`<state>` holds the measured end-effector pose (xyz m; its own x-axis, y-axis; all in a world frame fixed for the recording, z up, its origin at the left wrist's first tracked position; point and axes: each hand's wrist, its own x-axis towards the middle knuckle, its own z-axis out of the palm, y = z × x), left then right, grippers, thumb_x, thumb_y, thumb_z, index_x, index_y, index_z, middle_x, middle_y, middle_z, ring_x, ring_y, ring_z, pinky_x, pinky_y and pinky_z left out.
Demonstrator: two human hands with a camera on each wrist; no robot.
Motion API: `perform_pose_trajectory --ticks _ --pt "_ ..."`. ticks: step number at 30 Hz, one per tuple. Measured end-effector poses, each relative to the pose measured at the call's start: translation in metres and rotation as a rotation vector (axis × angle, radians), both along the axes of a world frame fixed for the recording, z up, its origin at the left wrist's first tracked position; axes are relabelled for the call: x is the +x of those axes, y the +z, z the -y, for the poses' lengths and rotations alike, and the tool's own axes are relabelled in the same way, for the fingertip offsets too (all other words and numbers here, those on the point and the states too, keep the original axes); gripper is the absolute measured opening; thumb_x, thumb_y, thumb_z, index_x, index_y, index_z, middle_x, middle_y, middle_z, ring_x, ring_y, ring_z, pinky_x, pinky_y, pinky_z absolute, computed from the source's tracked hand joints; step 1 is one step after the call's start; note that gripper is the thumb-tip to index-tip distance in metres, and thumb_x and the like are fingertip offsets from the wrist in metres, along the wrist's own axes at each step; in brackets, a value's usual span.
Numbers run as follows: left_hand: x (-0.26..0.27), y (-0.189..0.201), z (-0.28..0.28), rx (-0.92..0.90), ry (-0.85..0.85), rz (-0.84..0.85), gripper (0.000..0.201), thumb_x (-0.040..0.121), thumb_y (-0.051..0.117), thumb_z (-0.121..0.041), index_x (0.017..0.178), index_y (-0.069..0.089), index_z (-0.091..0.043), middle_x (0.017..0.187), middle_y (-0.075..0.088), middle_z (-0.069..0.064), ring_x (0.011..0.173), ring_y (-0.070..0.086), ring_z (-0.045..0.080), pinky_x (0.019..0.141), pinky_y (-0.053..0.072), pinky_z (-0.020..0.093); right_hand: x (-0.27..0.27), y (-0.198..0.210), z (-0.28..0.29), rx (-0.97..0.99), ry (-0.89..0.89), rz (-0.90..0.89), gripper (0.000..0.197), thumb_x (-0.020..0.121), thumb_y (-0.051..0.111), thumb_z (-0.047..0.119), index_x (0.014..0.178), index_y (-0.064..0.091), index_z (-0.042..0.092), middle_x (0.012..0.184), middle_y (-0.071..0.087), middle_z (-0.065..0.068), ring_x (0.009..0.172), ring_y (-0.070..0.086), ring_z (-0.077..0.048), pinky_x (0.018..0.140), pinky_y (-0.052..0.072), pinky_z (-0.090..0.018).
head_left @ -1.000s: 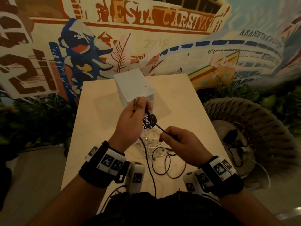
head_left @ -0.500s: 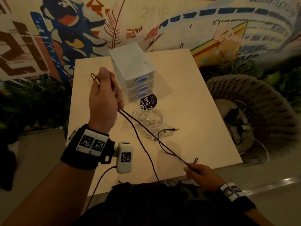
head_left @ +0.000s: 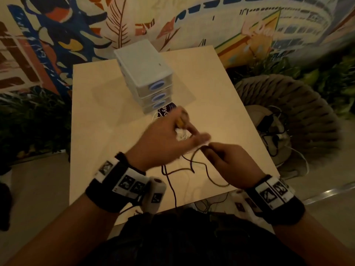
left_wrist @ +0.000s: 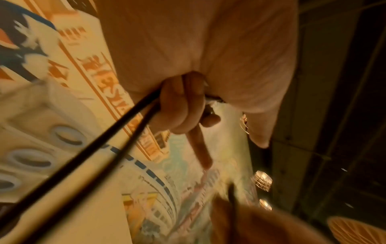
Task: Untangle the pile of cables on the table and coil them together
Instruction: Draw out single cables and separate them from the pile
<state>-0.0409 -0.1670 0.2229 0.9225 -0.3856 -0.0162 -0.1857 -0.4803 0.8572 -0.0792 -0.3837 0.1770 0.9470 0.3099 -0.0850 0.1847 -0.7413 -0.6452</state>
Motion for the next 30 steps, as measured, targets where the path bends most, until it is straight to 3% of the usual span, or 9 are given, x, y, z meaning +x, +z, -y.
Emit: perform_pose_trajectory --ticks 2,4,7,9,13,17,20,28,30 --pt "-0.005 -0.006 0.014 0.169 -0.099 0.042 0.041 0.085 0.068 -0.063 0.092 0.049 -0.027 0.083 0.066 -0.006 0.065 0.059 0.016 0.064 0.051 0.044 0.016 0.016 -0.012 -0.044 0.034 -0.009 0.021 0.101 0.051 0.03 0.098 0.07 0.02 0.072 0.063 0.008 0.063 0.055 -0.008 0.06 0.04 -0.028" --pt "-0.003 -0.009 0.016 0.172 -0.123 0.025 0.029 0.095 0.063 -0.051 0.089 0.046 -0.029 0.076 0.061 -0.004 0.067 0.059 0.015 0.067 0.051 0.048 0.025 0.023 -0.017 -0.048 0.047 0.018 0.009 0.095 0.06 0.026 0.088 0.066 0.024 0.068 0.059 0.011 0.062 0.054 -0.008 0.059 0.038 -0.028" --pt "0.005 -0.008 0.006 0.141 -0.154 0.021 0.023 0.101 0.059 -0.04 0.09 0.047 -0.023 0.073 0.059 -0.004 0.064 0.055 0.007 0.063 0.048 0.034 0.023 0.02 -0.012 0.079 0.043 0.033 0.024 0.091 0.066 0.038 0.073 0.051 0.032 0.06 0.054 0.008 0.056 0.051 -0.01 0.053 0.037 -0.023" --pt "0.008 -0.008 -0.004 0.126 -0.123 0.064 0.024 0.101 0.06 -0.032 0.088 0.045 -0.019 0.07 0.052 0.0 0.06 0.046 0.01 0.058 0.039 0.029 0.017 0.009 0.001 0.185 0.016 -0.021 0.027 0.093 0.067 0.04 0.074 0.051 0.028 0.061 0.053 0.005 0.057 0.049 -0.013 0.058 0.041 -0.029" --pt "0.019 -0.006 -0.029 -0.109 0.103 0.032 0.022 0.098 0.062 -0.006 0.084 0.046 -0.011 0.07 0.044 0.0 0.064 0.038 0.007 0.063 0.037 0.021 0.004 -0.039 0.039 0.189 -0.112 -0.106 0.037 0.093 0.06 0.054 0.071 0.052 0.026 0.064 0.051 0.006 0.062 0.048 -0.01 0.064 0.043 -0.035" --pt "0.027 -0.011 -0.048 -0.139 0.151 -0.004 0.032 0.093 0.067 -0.006 0.079 0.042 -0.02 0.068 0.039 -0.012 0.066 0.037 0.009 0.067 0.035 0.027 -0.025 -0.084 0.07 0.181 -0.244 -0.209 0.046 0.091 0.05 0.069 0.072 0.062 0.029 0.065 0.059 0.005 0.063 0.056 -0.006 0.066 0.044 -0.03" --pt "0.027 -0.013 -0.051 -0.169 0.156 0.038 0.034 0.097 0.061 -0.001 0.079 0.041 -0.021 0.065 0.036 -0.012 0.06 0.031 0.007 0.061 0.032 0.021 -0.045 -0.103 0.085 0.132 -0.289 -0.267 0.04 0.091 0.051 0.058 0.067 0.061 0.027 0.069 0.063 0.007 0.068 0.06 -0.007 0.068 0.046 -0.032" --pt "0.032 -0.02 -0.058 -0.249 0.275 0.05 0.026 0.094 0.061 -0.016 0.079 0.041 -0.023 0.062 0.039 -0.012 0.054 0.034 0.005 0.06 0.033 0.025 -0.071 -0.12 0.101 0.028 -0.23 -0.437 0.039 0.099 0.05 0.046 0.069 0.069 0.029 0.07 0.071 0.008 0.069 0.067 -0.006 0.075 0.054 -0.033" --pt "0.03 -0.021 -0.055 -0.207 0.259 0.08 0.025 0.097 0.06 -0.021 0.079 0.046 -0.032 0.065 0.046 -0.016 0.061 0.041 0.003 0.067 0.038 0.025 -0.073 -0.127 0.094 0.004 -0.191 -0.531 0.04 0.102 0.048 0.043 0.074 0.071 0.028 0.072 0.072 0.008 0.068 0.068 -0.006 0.073 0.054 -0.028"
